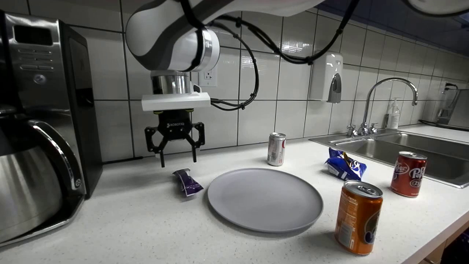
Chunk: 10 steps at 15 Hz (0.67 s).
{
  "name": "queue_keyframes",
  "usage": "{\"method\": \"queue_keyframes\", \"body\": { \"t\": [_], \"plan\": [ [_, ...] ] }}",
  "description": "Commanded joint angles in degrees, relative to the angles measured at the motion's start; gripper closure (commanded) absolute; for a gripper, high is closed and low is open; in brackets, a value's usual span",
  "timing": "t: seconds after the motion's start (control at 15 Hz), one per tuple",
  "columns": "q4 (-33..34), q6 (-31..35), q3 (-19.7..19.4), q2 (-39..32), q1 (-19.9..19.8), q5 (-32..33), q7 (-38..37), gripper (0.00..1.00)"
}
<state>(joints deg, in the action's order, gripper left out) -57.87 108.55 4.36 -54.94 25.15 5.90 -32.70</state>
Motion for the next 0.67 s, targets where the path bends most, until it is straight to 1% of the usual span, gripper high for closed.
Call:
{"method": "queue_keyframes", "body": {
  "t": [0.0, 0.4, 0.6],
  "plan": [
    [-1.8, -0.8, -0.2, 2.5, -0.3, 0.2, 0.4, 0.00],
    [-9.7, 1.1, -0.5, 8.8, -0.4, 0.1, -0.4, 0.00],
    [-16.2, 1.8, -0.4, 13.7, -0.5, -0.2, -1.0, 0.00]
  ]
}}
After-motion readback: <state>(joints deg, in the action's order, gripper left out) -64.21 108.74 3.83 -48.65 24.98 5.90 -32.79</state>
